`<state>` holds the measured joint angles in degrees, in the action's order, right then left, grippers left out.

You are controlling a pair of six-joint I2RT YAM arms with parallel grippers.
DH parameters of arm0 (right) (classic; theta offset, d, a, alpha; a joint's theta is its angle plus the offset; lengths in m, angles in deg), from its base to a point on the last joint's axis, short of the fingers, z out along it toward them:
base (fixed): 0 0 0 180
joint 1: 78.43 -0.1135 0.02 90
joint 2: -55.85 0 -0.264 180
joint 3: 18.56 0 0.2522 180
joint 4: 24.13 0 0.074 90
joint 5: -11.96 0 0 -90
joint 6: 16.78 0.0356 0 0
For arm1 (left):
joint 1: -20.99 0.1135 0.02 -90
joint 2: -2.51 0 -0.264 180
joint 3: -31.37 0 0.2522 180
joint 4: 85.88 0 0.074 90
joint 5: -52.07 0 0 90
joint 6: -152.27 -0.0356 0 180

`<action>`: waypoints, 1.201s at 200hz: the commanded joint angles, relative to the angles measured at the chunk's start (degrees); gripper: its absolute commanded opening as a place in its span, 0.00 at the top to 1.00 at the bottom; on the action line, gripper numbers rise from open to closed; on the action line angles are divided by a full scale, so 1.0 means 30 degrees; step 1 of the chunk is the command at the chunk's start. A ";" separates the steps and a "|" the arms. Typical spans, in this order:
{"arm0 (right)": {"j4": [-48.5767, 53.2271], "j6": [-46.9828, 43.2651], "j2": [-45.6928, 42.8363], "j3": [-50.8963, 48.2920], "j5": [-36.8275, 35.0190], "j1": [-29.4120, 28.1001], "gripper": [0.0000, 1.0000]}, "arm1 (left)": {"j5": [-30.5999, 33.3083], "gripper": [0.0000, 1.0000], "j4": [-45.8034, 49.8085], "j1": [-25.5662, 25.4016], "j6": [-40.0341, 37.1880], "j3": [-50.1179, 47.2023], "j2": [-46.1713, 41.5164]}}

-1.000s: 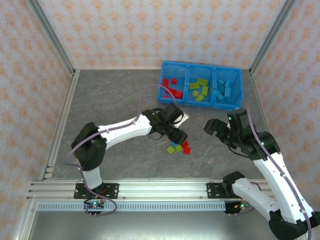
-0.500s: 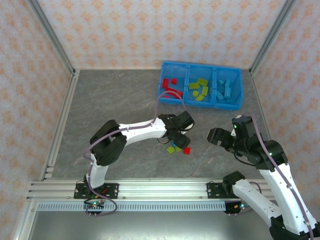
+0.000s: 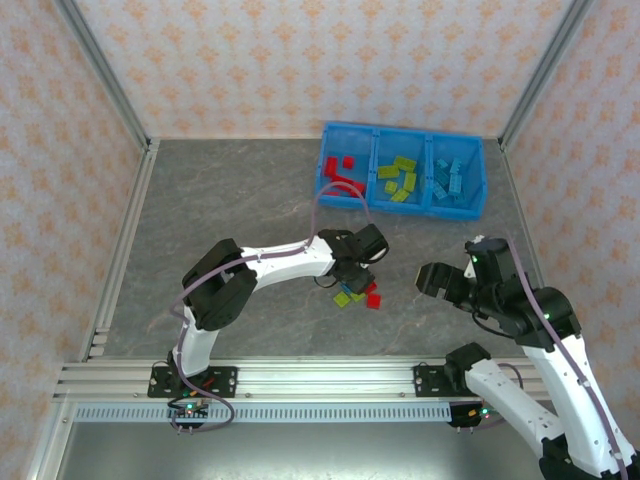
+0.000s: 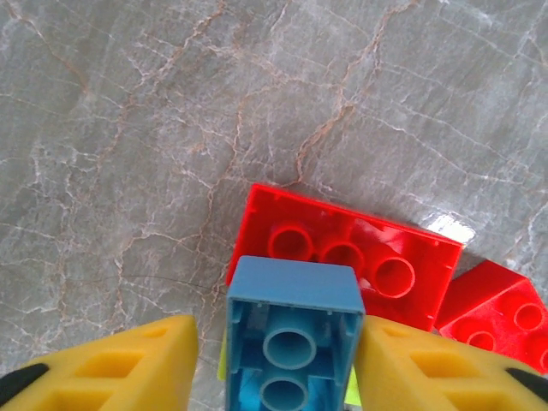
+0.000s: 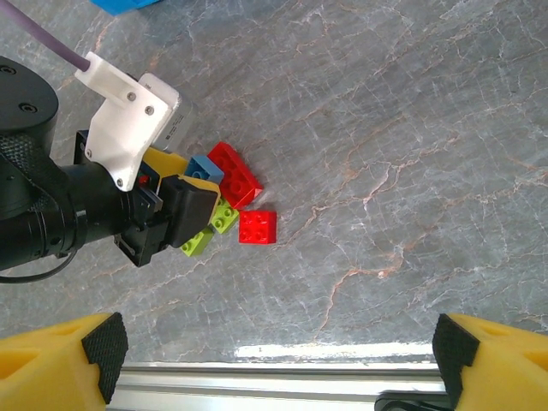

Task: Sort the legos into containers by color

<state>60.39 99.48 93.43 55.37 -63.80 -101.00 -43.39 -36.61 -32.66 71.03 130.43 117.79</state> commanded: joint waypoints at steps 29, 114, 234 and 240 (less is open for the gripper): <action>0.0489 -0.0141 -0.0281 -0.0263 0.0086 -0.0131 0.06 | -0.0950 0.53 0.0704 -0.0077 -0.0054 -0.0014 0.0422; -0.0508 0.1273 -0.0384 0.0613 -0.0058 -0.0122 0.07 | 0.0191 0.70 0.1242 -0.0203 0.0879 0.4395 -0.1833; -0.2831 0.9028 -0.0054 0.0566 -0.6035 -0.0152 0.08 | 0.1289 0.71 -0.3208 0.0353 0.4583 2.4231 1.1332; -0.2513 0.9062 -0.0141 0.0571 -0.6061 -0.0146 0.08 | 0.1545 0.71 -0.3873 0.0439 0.4864 2.4519 1.1790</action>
<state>50.91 124.44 93.48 56.55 -79.63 -101.04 -42.10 -43.36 -32.75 79.79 197.51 146.82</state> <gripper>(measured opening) 0.921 0.301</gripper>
